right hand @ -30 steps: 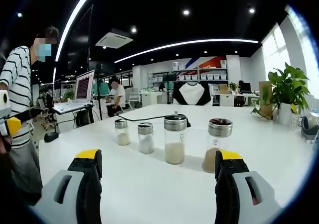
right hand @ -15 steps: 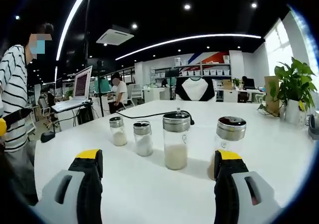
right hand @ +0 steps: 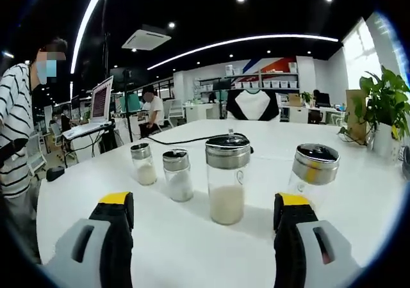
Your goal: Rotate the seasoning bottle until the label or dispensing opening points toward the visible target arrow and the bottle remains upright within the marked orientation range
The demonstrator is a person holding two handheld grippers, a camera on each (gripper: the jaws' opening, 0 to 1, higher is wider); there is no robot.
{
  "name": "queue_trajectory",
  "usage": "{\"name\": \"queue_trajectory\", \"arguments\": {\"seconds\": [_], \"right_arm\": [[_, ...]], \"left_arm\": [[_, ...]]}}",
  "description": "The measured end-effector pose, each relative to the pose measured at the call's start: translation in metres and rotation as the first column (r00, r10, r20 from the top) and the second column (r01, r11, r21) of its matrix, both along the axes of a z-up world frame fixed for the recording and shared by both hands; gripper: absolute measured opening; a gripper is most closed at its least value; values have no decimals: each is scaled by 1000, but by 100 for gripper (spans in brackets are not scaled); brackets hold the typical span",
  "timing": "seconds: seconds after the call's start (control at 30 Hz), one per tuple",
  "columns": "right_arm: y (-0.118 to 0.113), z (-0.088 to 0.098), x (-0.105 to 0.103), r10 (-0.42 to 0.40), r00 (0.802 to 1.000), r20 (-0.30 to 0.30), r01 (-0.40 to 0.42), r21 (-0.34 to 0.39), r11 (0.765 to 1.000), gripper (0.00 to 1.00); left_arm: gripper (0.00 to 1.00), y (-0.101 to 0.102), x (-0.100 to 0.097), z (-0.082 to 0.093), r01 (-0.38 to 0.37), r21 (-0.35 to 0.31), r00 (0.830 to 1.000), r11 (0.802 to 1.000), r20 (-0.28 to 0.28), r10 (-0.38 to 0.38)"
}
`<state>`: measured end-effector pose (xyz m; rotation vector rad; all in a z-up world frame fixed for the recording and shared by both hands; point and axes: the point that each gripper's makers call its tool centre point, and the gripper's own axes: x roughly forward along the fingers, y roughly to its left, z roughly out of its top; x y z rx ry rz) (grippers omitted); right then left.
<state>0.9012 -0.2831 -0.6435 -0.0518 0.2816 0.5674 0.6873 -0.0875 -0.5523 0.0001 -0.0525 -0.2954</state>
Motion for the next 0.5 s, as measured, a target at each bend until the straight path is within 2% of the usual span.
{"name": "queue_trajectory", "arguments": {"seconds": [0.1,0.27,0.4,0.5], "right_arm": [[3,-1,5,8,1000,1,-8,-9,1000,92],[7,-7,15,11,999,-31,-11,2,1000,91],[13,-16,22,18,997,-73,-17,18,1000,85],[16,-23,29,10,997,-76,-11,-6,1000,85]], "left_arm": [[100,0,0,-1,-1,4,1000,1000,-6,1],[100,1,2,-4,-2,5,1000,1000,-19,2],[100,2,3,-5,-2,4,1000,1000,-25,2],[100,2,4,-6,0,7,1000,1000,-29,1]]}}
